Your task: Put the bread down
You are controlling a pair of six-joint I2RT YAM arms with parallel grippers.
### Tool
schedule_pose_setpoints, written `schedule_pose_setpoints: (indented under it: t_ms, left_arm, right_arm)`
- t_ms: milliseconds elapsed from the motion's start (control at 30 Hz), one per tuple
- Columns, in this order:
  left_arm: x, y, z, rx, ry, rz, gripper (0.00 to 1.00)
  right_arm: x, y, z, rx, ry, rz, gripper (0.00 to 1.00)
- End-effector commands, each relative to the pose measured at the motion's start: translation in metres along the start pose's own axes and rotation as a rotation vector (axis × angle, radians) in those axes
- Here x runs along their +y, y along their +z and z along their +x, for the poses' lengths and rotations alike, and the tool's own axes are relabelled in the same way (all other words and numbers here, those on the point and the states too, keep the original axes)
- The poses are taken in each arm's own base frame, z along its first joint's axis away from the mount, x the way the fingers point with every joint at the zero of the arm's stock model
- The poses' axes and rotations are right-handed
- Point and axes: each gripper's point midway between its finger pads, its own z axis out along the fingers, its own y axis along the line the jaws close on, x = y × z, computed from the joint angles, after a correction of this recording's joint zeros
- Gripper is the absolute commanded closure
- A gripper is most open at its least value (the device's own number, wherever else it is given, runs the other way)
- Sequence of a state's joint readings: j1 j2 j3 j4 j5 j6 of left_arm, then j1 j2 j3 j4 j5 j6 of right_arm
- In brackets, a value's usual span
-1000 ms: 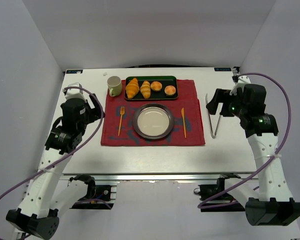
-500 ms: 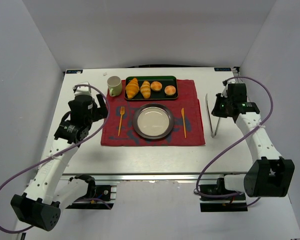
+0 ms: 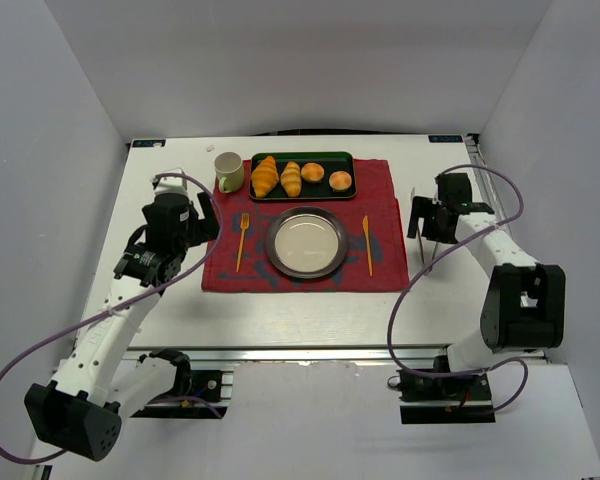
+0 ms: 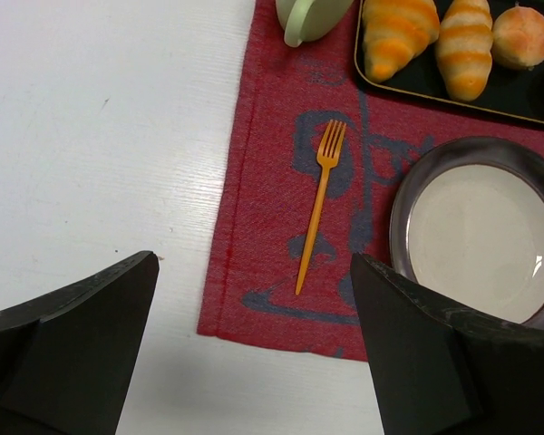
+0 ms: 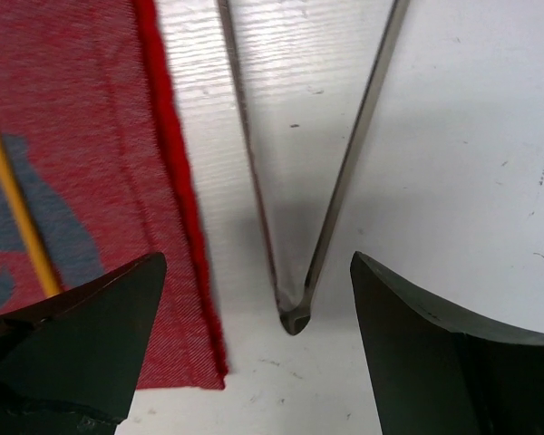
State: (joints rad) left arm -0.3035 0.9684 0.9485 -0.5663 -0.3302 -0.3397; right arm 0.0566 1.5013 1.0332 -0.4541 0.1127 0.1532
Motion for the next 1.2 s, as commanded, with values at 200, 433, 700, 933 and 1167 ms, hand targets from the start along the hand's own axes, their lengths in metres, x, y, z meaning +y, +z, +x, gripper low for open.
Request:
schedule_pose_setpoints:
  t_ms: [200,433,700,933,1167]
  left_arm:
    - [0.0,0.001,0.0,-0.006,0.013,0.002,0.02]
    - [0.004,0.002,0.004,0.001,0.017,-0.018,0.02]
    - [0.007,0.002,0.001,0.002,0.02,-0.041,0.02]
    - [0.01,0.0,-0.001,-0.011,0.019,-0.055,0.02]
    - [0.008,-0.002,-0.001,-0.008,0.01,-0.043,0.02]
  right_arm:
    - [-0.019,0.035,0.009,0.016,0.004,0.107,0.11]
    - [-0.02,0.06,0.011,0.05,0.036,0.07,0.11]
    - [-0.014,0.088,0.03,0.128,0.046,0.023,0.11]
    - [-0.012,0.09,0.04,0.141,0.024,0.004,0.44]
    - [-0.023,0.079,0.026,0.111,0.046,0.025,0.84]
